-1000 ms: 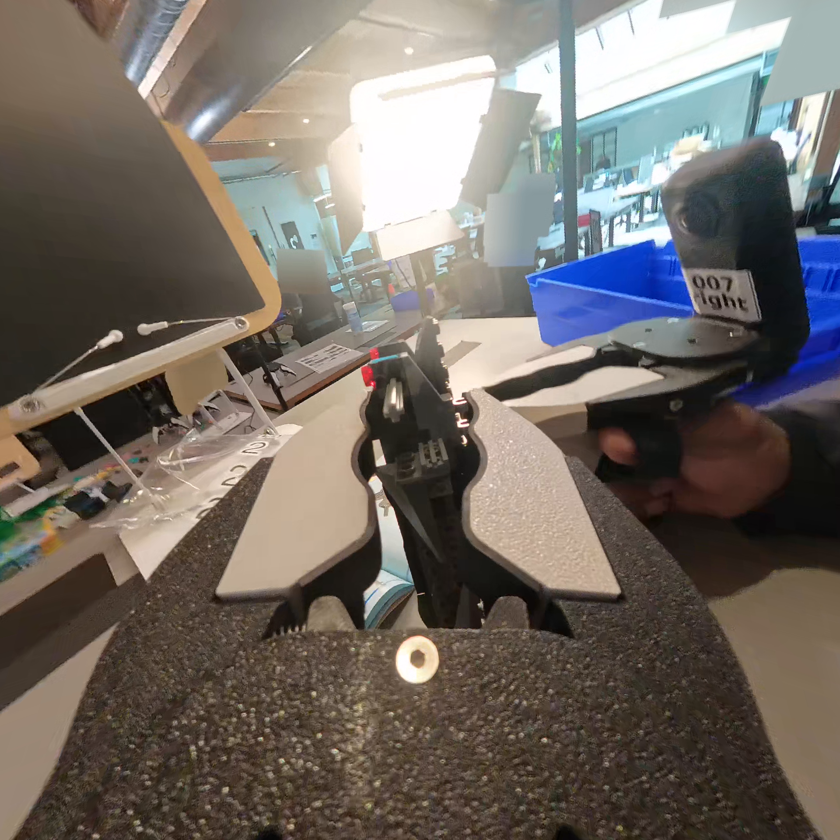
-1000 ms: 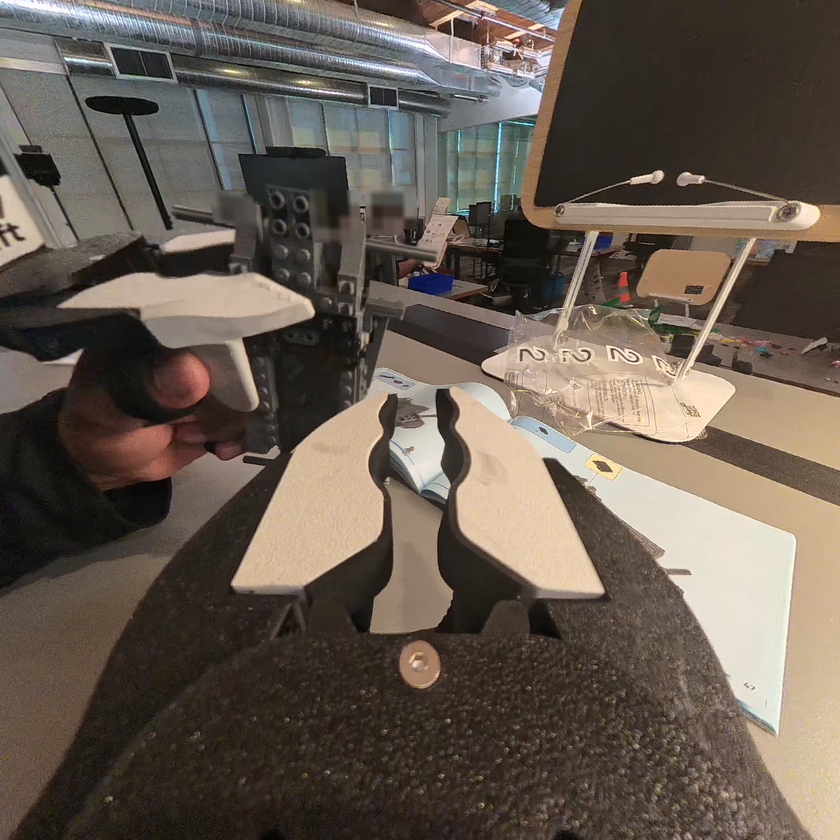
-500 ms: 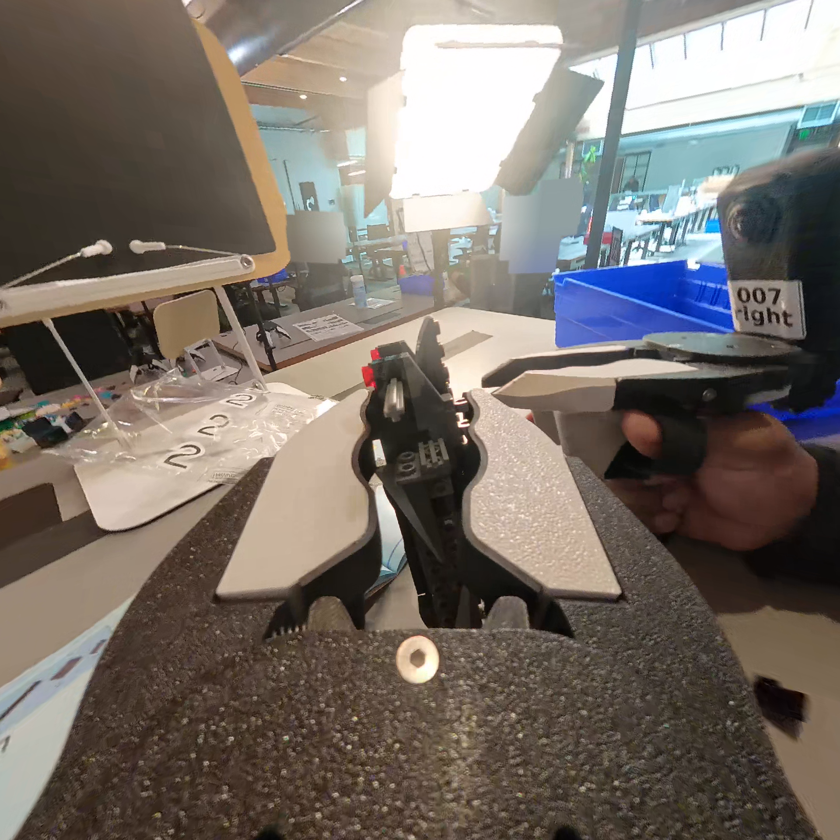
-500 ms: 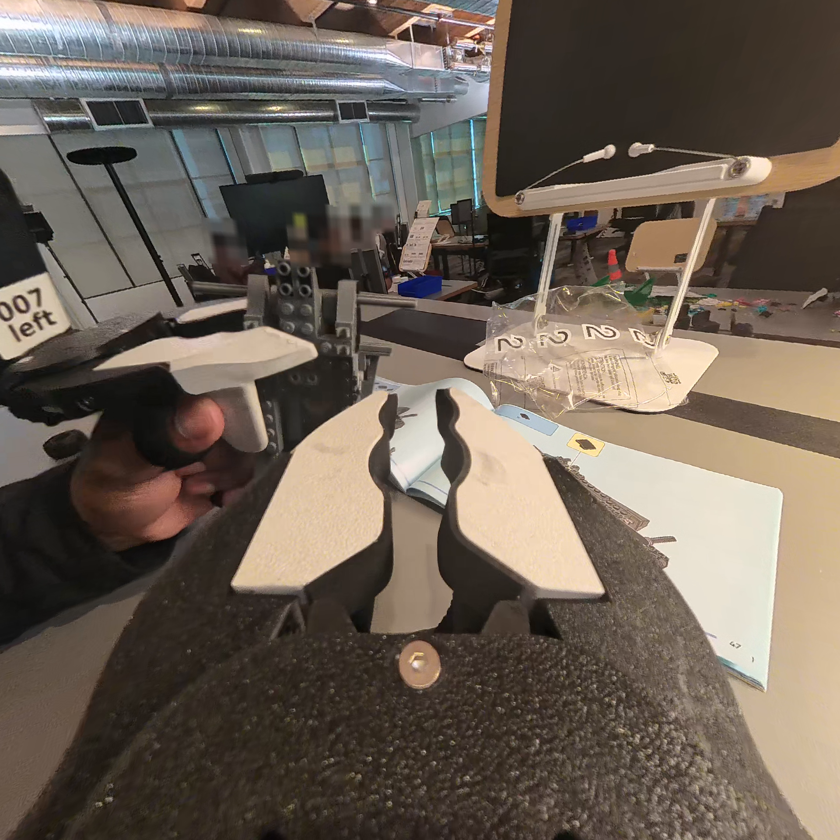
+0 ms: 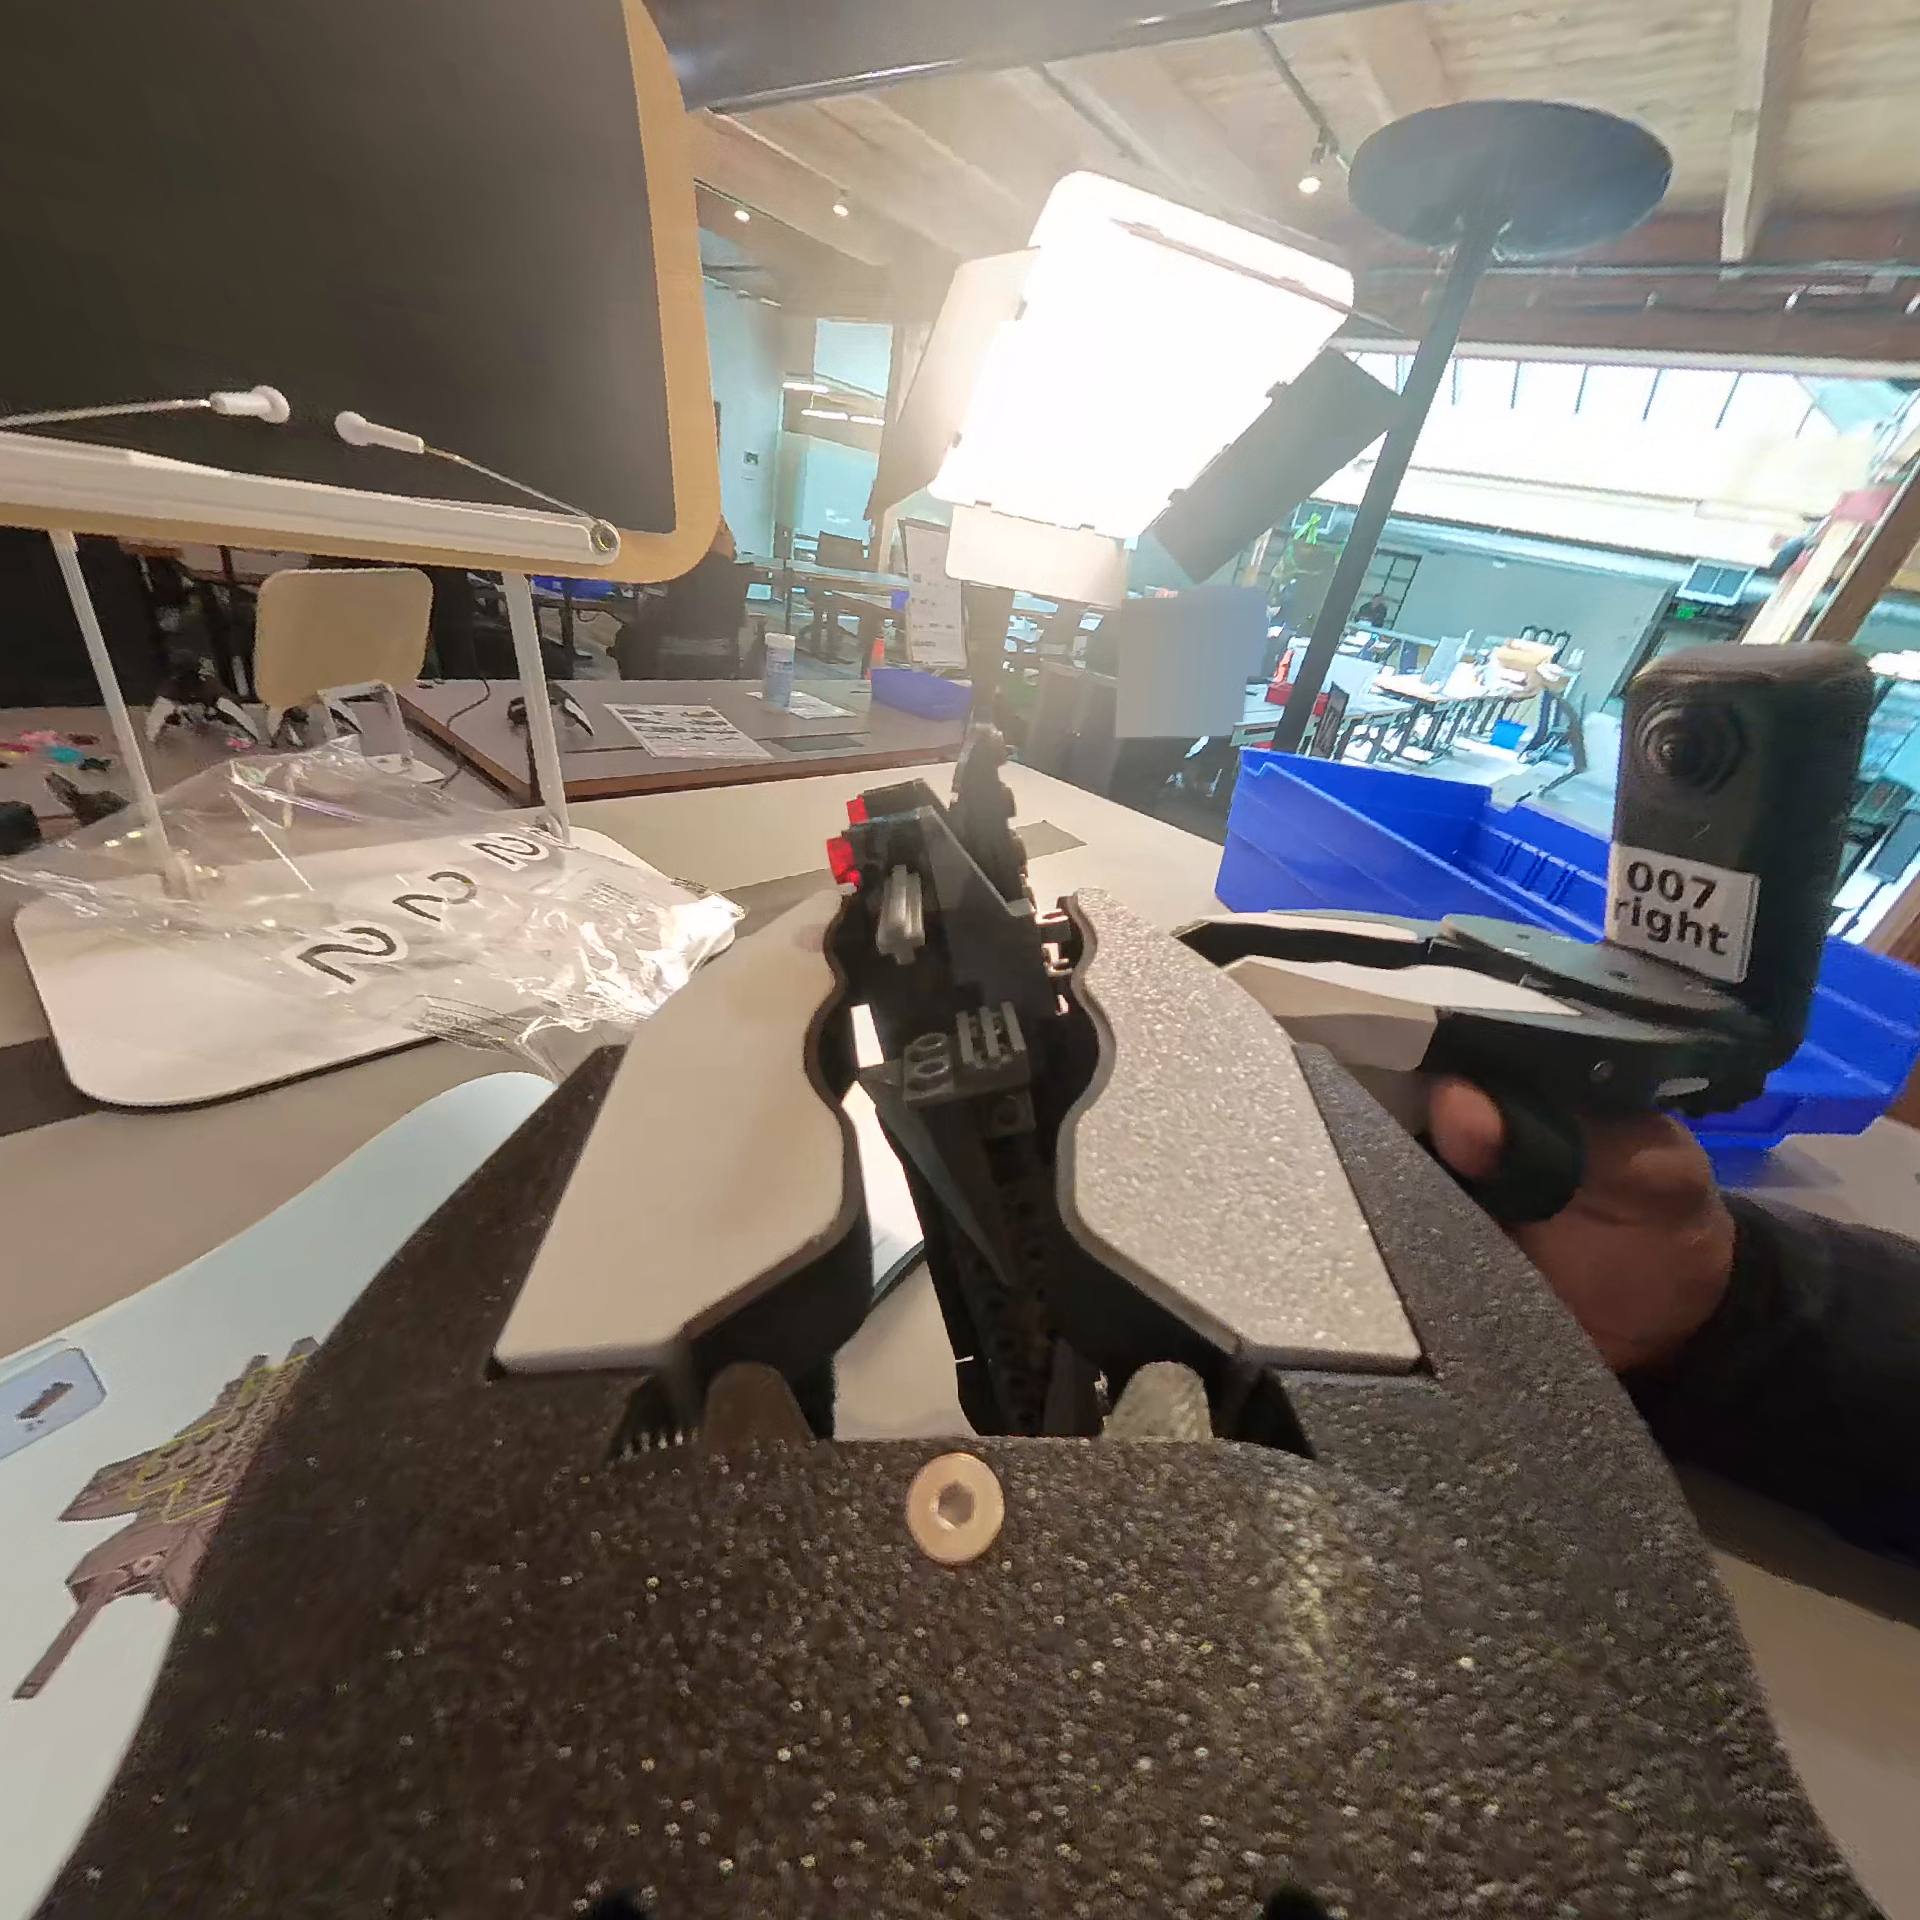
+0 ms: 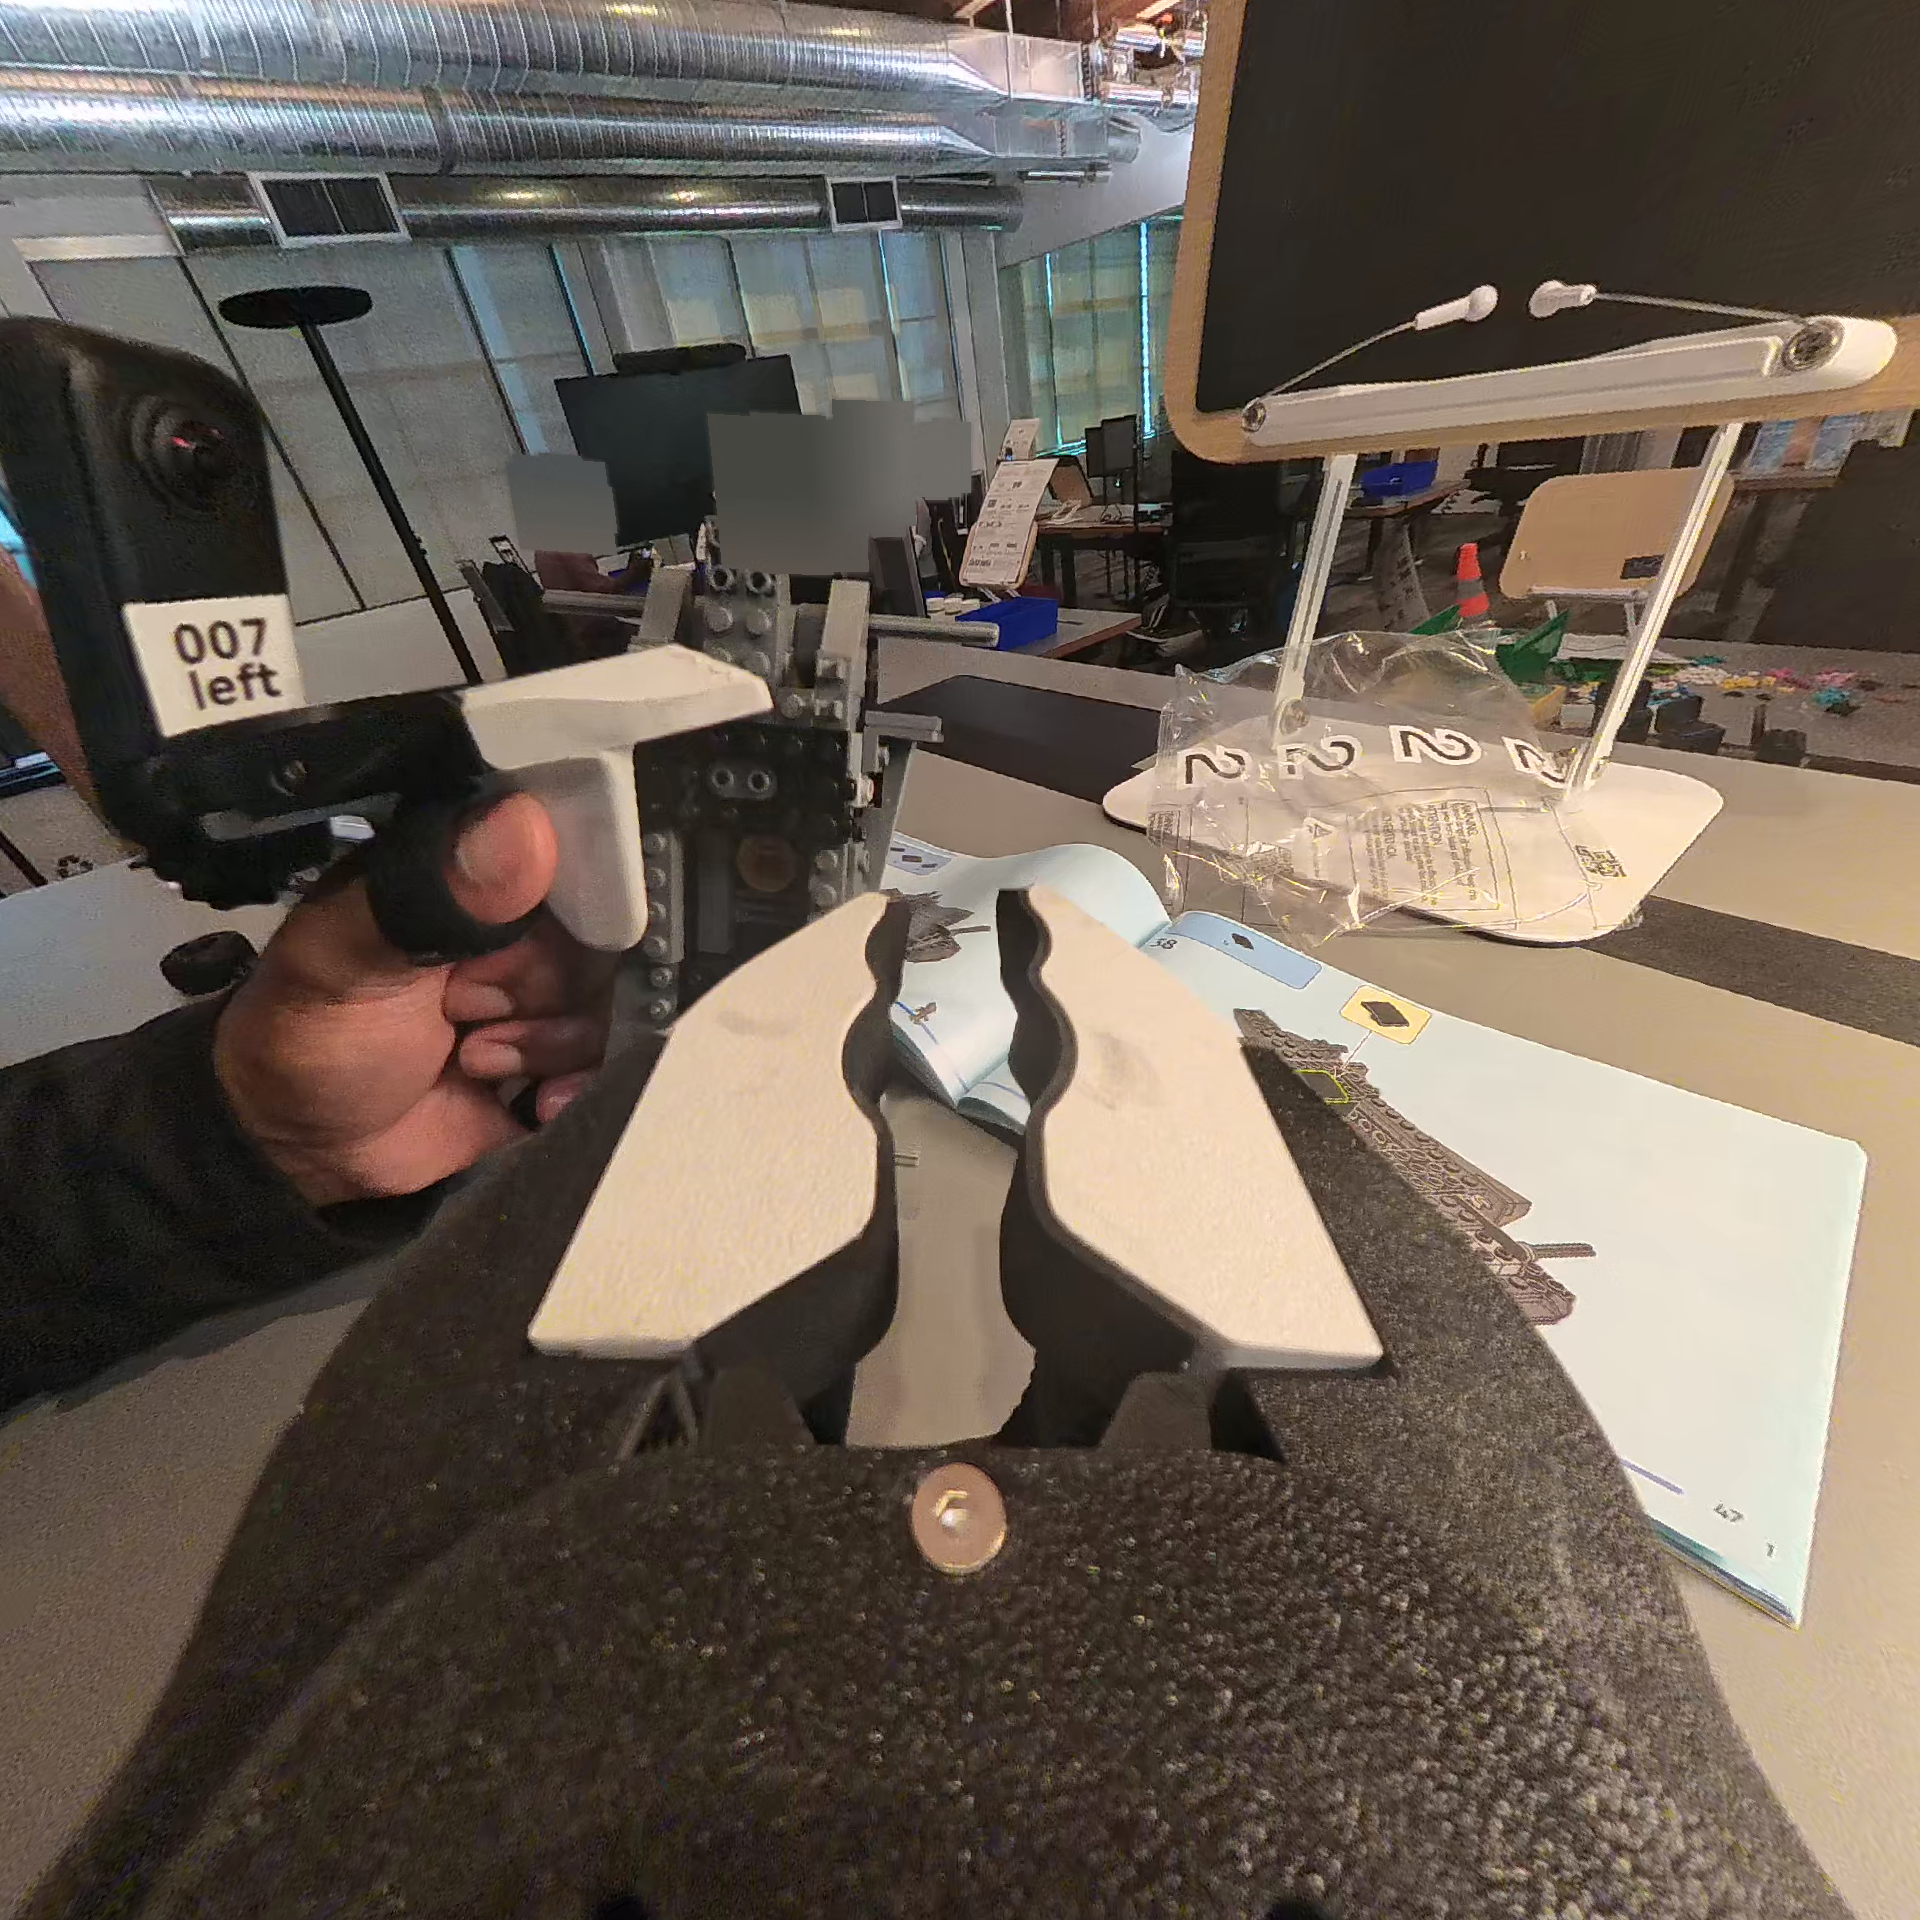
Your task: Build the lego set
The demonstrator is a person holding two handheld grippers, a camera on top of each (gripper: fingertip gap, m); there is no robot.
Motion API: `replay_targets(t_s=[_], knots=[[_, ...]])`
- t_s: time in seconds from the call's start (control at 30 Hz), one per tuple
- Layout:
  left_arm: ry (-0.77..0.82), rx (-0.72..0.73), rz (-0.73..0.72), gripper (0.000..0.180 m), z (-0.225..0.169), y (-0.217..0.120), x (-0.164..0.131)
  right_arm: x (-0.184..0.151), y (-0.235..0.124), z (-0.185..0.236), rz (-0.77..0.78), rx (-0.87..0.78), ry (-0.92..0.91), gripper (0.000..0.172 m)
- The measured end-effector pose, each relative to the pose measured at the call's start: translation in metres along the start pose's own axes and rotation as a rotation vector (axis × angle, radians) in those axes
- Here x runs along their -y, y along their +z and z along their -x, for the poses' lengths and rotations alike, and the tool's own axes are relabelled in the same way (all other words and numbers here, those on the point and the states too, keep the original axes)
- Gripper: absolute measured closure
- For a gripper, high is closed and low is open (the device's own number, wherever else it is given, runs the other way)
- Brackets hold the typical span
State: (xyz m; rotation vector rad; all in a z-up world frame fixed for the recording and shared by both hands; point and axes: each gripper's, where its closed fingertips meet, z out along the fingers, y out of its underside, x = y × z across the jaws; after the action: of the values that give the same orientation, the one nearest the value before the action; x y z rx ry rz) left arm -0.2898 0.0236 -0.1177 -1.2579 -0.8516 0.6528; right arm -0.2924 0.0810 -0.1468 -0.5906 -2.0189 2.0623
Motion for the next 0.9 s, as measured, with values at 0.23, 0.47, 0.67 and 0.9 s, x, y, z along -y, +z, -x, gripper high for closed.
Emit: replay_targets(t_s=[0.23, 0.47, 0.67, 0.9], knots=[[-0.236, -0.057, -0.034, 0.144, 0.013, -0.001, 0.001, -0.005, 0.002, 0.001, 0.046, 0.022, 0.022, 0.153], [-0.433, -0.194, -0.041, 0.144, 0.017, 0.003, -0.004, -0.013, 0.004, 0.012, 0.146, 0.032, -0.034, 0.151], [-0.571, -0.32, -0.084, 0.144, 0.014, -0.002, 0.004, -0.02, -0.025, 0.04, 0.266, 0.0, -0.077, 0.146], [-0.6, -0.326, -0.092, 0.144, 0.019, -0.003, 0.002, -0.067, -0.111, 0.1, 0.466, -0.013, 0.03, 0.137]])
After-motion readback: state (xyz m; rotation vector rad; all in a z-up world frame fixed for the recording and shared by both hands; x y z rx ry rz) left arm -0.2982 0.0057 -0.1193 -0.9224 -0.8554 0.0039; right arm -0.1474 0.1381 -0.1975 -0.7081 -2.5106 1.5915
